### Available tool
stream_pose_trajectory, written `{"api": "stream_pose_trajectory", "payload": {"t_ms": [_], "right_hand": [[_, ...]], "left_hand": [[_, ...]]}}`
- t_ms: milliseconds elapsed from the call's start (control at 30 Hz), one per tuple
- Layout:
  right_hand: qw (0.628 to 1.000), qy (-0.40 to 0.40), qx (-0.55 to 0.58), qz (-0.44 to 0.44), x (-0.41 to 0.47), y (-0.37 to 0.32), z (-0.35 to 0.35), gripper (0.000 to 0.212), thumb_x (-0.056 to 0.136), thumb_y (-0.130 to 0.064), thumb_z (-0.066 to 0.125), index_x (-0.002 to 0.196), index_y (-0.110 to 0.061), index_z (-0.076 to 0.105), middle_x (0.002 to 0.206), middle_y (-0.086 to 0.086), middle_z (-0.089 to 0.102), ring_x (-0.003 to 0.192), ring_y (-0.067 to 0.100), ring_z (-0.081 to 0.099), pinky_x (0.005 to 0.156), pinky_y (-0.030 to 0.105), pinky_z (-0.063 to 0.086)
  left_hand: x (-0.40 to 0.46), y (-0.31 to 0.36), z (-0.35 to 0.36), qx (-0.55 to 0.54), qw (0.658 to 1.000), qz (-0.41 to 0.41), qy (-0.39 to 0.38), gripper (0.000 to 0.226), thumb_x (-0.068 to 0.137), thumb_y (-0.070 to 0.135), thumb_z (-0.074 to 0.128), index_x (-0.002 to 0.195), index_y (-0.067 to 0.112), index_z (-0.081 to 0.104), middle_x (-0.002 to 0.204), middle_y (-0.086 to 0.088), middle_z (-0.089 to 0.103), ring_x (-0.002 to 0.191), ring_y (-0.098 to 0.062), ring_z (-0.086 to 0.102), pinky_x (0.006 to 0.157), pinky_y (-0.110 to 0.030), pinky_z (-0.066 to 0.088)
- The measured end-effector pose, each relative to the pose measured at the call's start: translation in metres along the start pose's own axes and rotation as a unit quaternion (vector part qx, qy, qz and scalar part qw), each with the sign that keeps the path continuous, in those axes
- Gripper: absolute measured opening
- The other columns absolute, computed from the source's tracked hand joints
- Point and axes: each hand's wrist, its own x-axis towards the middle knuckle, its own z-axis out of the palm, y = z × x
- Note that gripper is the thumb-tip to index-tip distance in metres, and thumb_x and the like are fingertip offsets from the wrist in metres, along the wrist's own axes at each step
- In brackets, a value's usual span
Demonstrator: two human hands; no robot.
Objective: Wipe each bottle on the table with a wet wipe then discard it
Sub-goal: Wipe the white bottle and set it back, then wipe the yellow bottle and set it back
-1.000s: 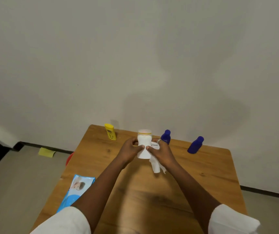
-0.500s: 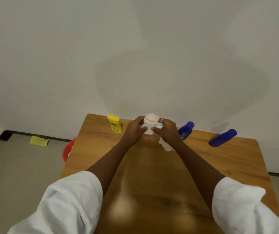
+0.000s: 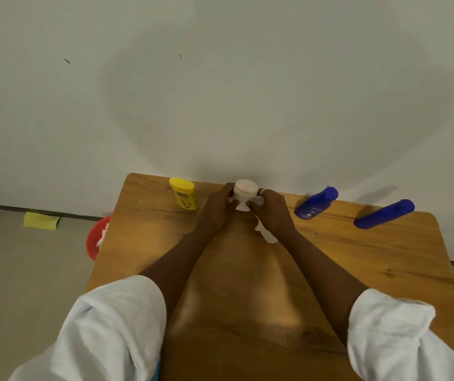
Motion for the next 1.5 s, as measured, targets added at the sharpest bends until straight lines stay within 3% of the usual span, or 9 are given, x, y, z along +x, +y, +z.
{"api": "stream_pose_trajectory", "payload": {"t_ms": [300,500,633,767,1000,1100,1200,1300,1500], "right_hand": [[0.999,-0.013,-0.011,0.029,-0.005,0.007,0.002,0.026,0.091,-0.016,0.063,0.112,-0.001,0.067,0.109,0.016,0.071,0.101,0.028,0.065,0.078,0.025,0.043],[0.997,0.023,0.041,0.068,-0.035,0.026,-0.012,0.011,0.088,-0.008,0.062,0.093,-0.003,0.07,0.09,0.011,0.072,0.084,0.025,0.067,0.063,0.021,0.046],[0.99,0.035,0.082,0.114,-0.066,0.033,-0.021,0.008,0.09,-0.005,0.061,0.088,-0.002,0.067,0.082,0.006,0.066,0.077,0.017,0.061,0.061,0.013,0.04],[0.987,0.025,0.104,0.121,-0.088,0.026,-0.029,0.008,0.089,-0.005,0.062,0.083,-0.008,0.067,0.081,0.004,0.066,0.074,0.011,0.059,0.063,0.012,0.041],[0.968,-0.076,0.193,0.14,-0.129,0.009,-0.039,0.007,0.091,-0.009,0.061,0.089,-0.009,0.068,0.083,0.002,0.069,0.076,0.014,0.065,0.065,0.021,0.051],[0.922,-0.075,0.328,0.191,-0.147,-0.002,-0.051,0.017,0.095,-0.015,0.058,0.1,-0.001,0.067,0.088,0.013,0.07,0.076,0.02,0.067,0.064,0.028,0.054],[0.848,-0.043,0.471,0.238,-0.16,-0.024,-0.075,0.02,0.097,-0.02,0.056,0.109,-0.004,0.062,0.096,0.017,0.071,0.085,0.029,0.068,0.075,0.041,0.057],[0.813,-0.017,0.54,0.217,-0.175,-0.055,-0.11,0.019,0.099,-0.02,0.052,0.109,-0.008,0.063,0.101,0.017,0.071,0.092,0.031,0.067,0.085,0.046,0.053],[0.936,0.023,0.35,-0.04,-0.242,-0.127,-0.175,0.025,0.103,-0.028,0.041,0.121,-0.032,0.058,0.114,-0.004,0.068,0.102,0.007,0.066,0.093,0.031,0.054]], "left_hand": [[-0.033,-0.007,-0.004,0.031,0.994,-0.103,-0.018,0.067,0.094,0.016,0.058,0.151,0.006,0.025,0.155,-0.013,0.034,0.14,-0.026,0.037,0.111,-0.031,0.03],[-0.121,-0.04,-0.04,-0.051,0.981,-0.158,0.105,0.028,0.085,0.019,0.071,0.111,0.018,0.06,0.099,-0.001,0.065,0.09,-0.014,0.062,0.087,-0.046,0.053],[-0.105,-0.053,-0.082,-0.036,0.967,-0.18,0.178,0.091,0.069,0.026,0.087,0.143,0.016,0.035,0.139,-0.01,0.043,0.12,-0.019,0.047,0.1,-0.04,0.045],[-0.054,-0.039,-0.093,-0.042,0.989,-0.093,0.105,0.12,0.064,0.021,0.09,0.153,0.009,0.011,0.156,-0.012,0.025,0.141,-0.02,0.028,0.111,-0.038,0.034],[-0.032,-0.015,-0.088,-0.079,0.989,-0.058,0.108,0.046,0.076,0.024,0.081,0.113,0.013,0.056,0.1,-0.002,0.063,0.09,-0.02,0.061,0.072,-0.029,0.05],[-0.053,0.012,-0.079,-0.211,0.963,-0.098,0.137,0.034,0.083,0.023,0.075,0.105,0.005,0.057,0.09,-0.008,0.066,0.075,-0.017,0.068,0.069,-0.035,0.055],[-0.084,0.052,-0.071,-0.365,0.914,-0.132,0.114,0.035,0.093,0.023,0.063,0.118,0.004,0.051,0.102,-0.02,0.069,0.079,-0.038,0.073,0.071,-0.056,0.058],[-0.121,0.111,-0.069,-0.443,0.878,-0.151,0.1,0.035,0.099,0.024,0.052,0.127,0.004,0.046,0.1,-0.017,0.073,0.071,-0.03,0.073,0.063,-0.042,0.06],[-0.196,0.228,-0.057,-0.63,0.752,-0.194,-0.002,0.067,0.098,0.058,0.03,0.116,0.003,0.063,0.104,-0.02,0.07,0.086,-0.031,0.071,0.082,-0.045,0.055]]}}
